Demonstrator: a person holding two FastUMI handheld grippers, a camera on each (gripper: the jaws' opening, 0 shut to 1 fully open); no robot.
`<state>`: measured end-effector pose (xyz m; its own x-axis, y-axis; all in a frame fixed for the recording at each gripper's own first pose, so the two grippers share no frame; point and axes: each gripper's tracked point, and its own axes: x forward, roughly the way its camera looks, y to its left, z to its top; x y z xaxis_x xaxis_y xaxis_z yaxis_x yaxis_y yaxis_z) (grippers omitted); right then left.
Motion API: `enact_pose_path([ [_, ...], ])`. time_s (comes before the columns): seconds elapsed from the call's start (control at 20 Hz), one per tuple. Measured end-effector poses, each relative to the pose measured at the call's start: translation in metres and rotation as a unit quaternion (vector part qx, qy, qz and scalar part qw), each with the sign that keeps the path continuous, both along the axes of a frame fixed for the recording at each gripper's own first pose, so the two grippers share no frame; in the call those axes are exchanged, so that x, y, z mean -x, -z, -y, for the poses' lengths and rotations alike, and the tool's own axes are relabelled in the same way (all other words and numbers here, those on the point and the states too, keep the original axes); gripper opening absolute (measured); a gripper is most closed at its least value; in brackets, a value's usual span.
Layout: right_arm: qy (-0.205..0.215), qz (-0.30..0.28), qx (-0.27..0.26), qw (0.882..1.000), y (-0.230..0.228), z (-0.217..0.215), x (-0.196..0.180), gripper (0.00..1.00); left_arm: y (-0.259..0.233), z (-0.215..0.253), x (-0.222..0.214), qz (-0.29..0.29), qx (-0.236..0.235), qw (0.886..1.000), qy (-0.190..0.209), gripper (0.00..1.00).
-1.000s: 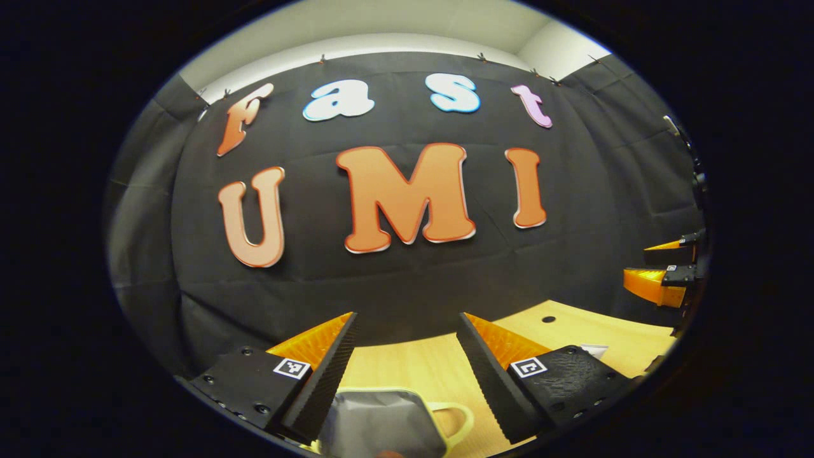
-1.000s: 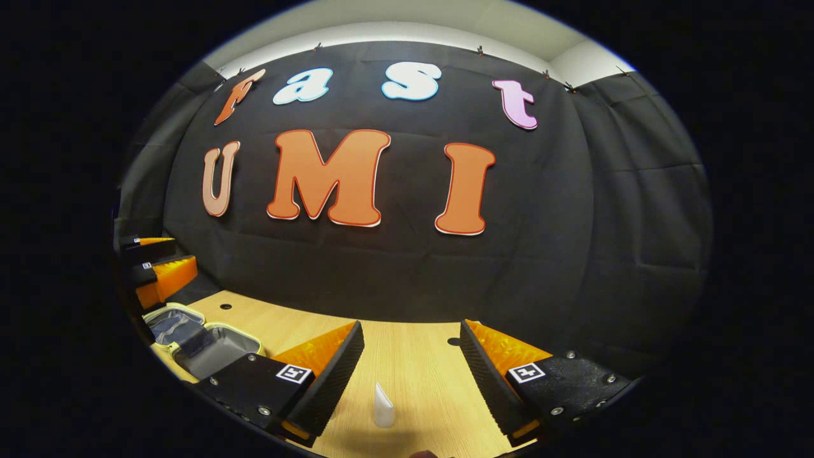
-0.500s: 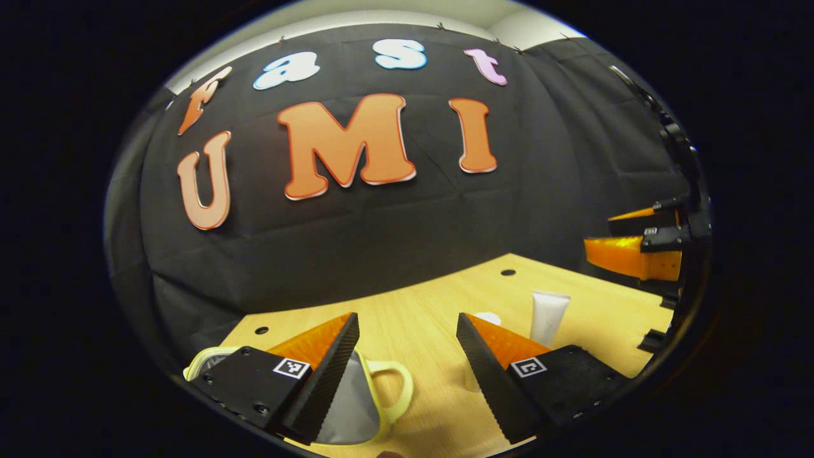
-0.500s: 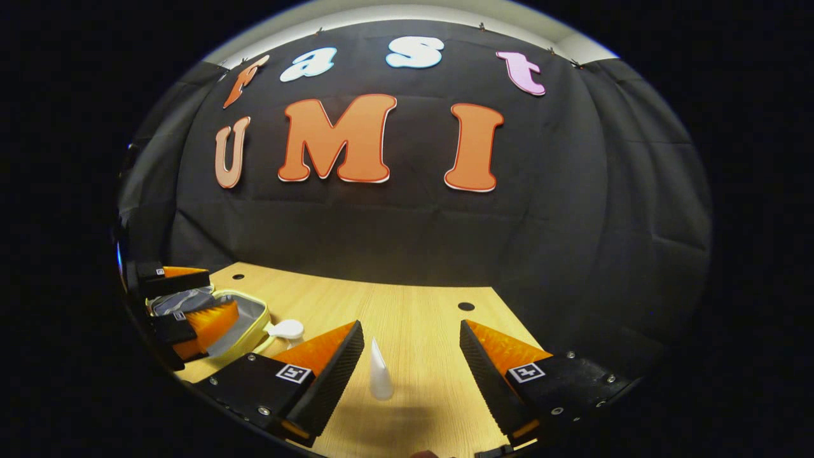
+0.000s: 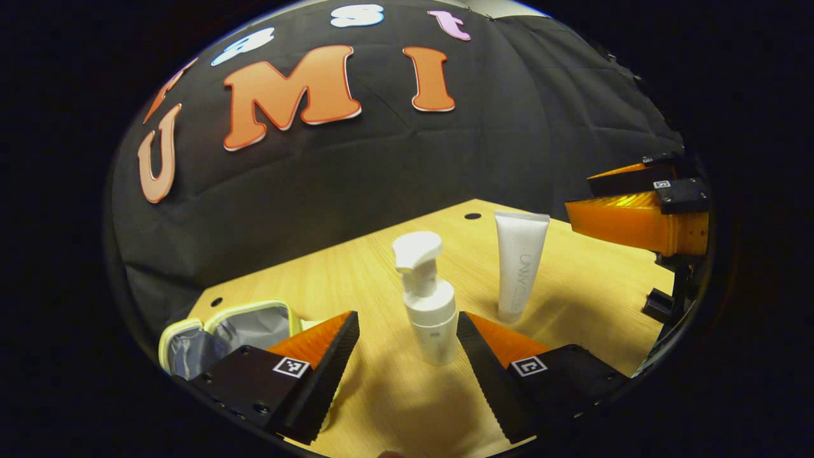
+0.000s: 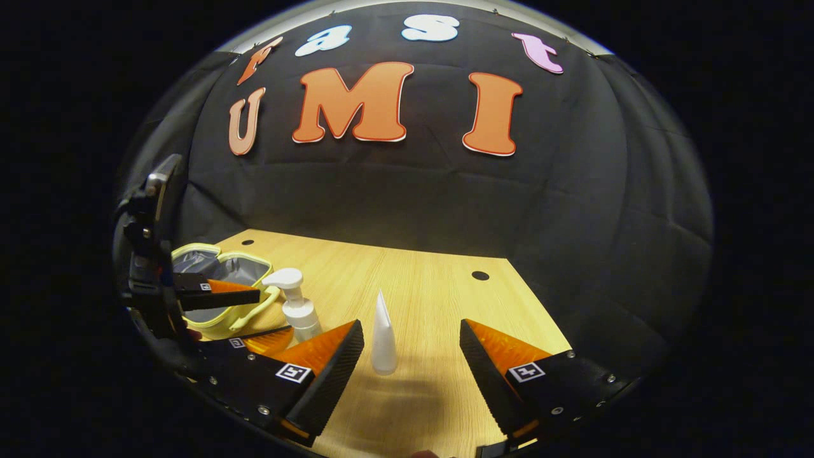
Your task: First open the suitcase, pack the skin care products into it, and then close the suitcase.
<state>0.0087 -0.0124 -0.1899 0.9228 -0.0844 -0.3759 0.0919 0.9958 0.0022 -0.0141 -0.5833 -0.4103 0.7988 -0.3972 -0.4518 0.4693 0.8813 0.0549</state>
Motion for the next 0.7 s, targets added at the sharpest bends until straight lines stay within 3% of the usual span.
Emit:
enact_pose_path([
  [0.35, -0.011, -0.035, 0.001, 0.999, 0.028, 0.0, -0.001, 0.97, 0.045, 0.024, -0.011, -0.071, 0.022, 0.997, 0.001, 0.98],
  [0.5, -0.022, -0.054, -0.008, 0.998, 0.046, -0.006, -0.004, 0.97, 0.047, 0.034, -0.011, -0.08, 0.042, 0.996, 0.007, 0.84],
  [0.55, -0.025, -0.06, -0.01, 0.998, 0.052, -0.008, -0.005, 0.97, 0.046, 0.033, -0.01, -0.078, 0.041, 0.996, 0.005, 0.75],
  [0.7, -0.036, -0.074, -0.023, 0.996, 0.068, -0.016, -0.011, 0.97, 0.049, 0.032, -0.012, -0.092, 0.047, 0.995, -0.005, 0.63],
])
